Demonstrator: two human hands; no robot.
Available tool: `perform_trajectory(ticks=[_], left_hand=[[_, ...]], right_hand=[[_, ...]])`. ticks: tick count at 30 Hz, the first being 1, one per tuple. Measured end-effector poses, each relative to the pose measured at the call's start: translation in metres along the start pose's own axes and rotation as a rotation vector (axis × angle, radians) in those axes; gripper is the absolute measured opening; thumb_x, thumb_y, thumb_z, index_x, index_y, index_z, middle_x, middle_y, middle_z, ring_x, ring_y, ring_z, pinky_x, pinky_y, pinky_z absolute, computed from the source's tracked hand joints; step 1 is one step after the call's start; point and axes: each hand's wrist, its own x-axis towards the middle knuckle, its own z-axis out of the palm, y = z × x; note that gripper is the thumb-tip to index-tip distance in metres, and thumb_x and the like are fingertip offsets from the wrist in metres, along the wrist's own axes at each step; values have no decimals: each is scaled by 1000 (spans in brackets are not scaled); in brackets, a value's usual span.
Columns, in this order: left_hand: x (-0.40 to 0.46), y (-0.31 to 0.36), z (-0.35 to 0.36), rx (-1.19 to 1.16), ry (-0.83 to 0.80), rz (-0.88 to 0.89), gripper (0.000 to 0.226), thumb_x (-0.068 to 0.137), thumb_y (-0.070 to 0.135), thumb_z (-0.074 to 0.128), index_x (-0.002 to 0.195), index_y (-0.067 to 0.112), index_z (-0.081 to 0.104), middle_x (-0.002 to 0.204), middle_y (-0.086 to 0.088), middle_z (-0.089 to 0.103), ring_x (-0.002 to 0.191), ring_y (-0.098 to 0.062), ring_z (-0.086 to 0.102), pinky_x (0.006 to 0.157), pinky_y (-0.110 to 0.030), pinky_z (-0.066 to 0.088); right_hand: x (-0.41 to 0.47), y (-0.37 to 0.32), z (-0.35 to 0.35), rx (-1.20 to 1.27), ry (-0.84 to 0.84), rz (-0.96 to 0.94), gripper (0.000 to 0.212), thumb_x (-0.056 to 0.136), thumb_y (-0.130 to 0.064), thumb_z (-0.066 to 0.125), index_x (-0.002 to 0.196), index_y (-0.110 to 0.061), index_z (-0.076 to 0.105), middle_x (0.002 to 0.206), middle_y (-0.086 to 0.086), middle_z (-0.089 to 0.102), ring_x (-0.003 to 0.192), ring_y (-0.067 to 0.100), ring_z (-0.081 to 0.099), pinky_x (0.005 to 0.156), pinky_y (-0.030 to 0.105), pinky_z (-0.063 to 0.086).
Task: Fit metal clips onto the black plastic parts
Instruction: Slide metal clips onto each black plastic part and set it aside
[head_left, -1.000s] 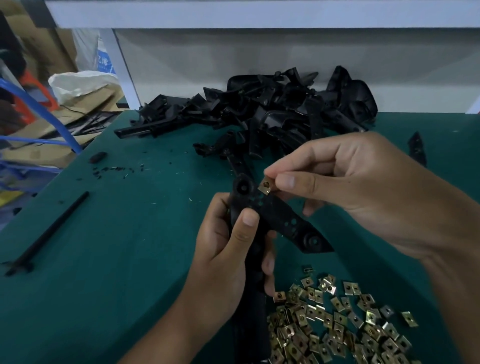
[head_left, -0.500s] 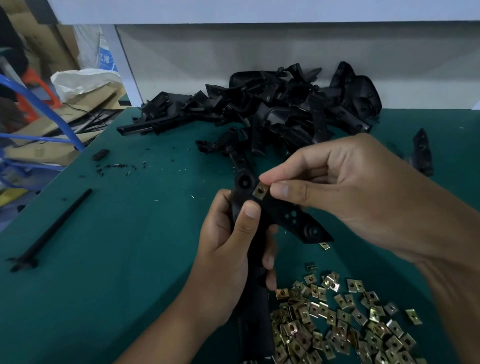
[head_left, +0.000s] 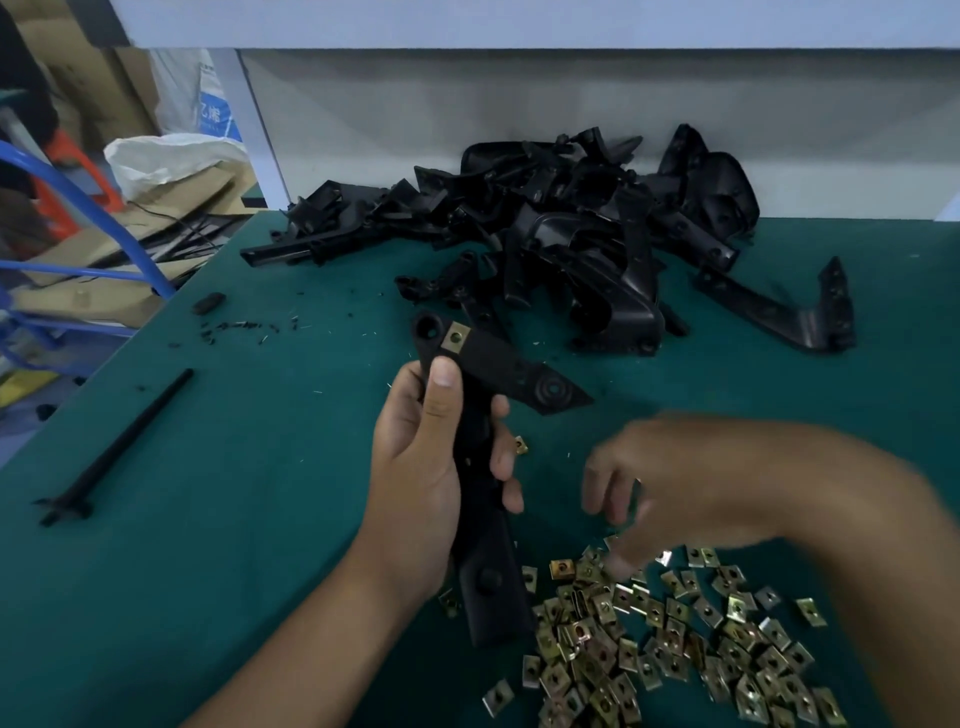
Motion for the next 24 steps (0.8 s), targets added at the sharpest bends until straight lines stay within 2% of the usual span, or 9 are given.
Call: perform_trajectory(ticks=[3,5,8,12,16,18,21,22,24], left_hand=[[0,-1,1,6,2,4,53,100,44,46,111,-7,40,81,-1,58,52,-15,48,42,-28,46],[0,-1,0,2,-7,11,54,98,46,48,110,-6,41,81,-1,58,53,-15,49,43,-28,46],[-1,-2,0,-1,-7,5,49,101,43,46,109,-4,42,82,-3,57,53,-15,49,43,-28,46],[-2,-5,0,-12,-30,-25,45,98,45,50,106,1,44,81,-3,57,53,-15,50,43,-28,46],[-3,-7,-1,-6,-55,-22,45,94,47,52,105,4,45,81,-4,56,53,-16,49,44,-29,47],[-3,-7,-2,2,-59,-19,48,94,47,52,106,1,44,82,-4,56,53,-17,49,44,-29,47],[-2,-7,-3,7,-57,-19,48,95,47,51,107,2,45,82,-4,56,54,-17,50,45,-29,47],[-2,-7,-4,10,-57,-20,46,96,47,50,107,3,45,82,-3,57,54,-17,50,45,-29,47],[-2,-8,-5,8,-60,-25,43,97,46,50,107,5,46,82,-2,57,54,-16,50,46,-29,47]], right_hand=[[23,-21,14,-125,0,5,49,83,-48,78,126,-30,62,121,-9,62,104,10,54,93,32,51],[30,-26,19,-119,48,-1,43,83,-48,78,120,-31,63,116,-7,59,108,15,57,92,36,53],[36,-31,26,-124,64,-35,33,83,-44,80,111,-31,68,105,-8,60,108,18,60,88,35,54],[39,-31,30,-119,75,-46,20,86,-34,79,104,-27,75,113,-3,70,101,19,66,87,34,57],[42,-25,26,-52,54,-8,22,90,-30,76,111,-24,72,118,0,67,105,22,67,87,31,56],[41,-19,20,25,73,-31,18,91,-27,75,108,-24,72,111,-2,69,101,18,68,86,30,57],[38,-3,14,180,116,-77,7,92,-25,74,97,-29,71,86,-14,67,74,-2,63,59,12,49],[38,2,13,203,115,-89,8,93,-25,73,96,-31,71,84,-15,67,70,-5,61,53,8,42],[40,10,12,228,128,-109,13,94,-22,72,101,-33,70,92,-17,68,73,-7,60,53,6,41]])
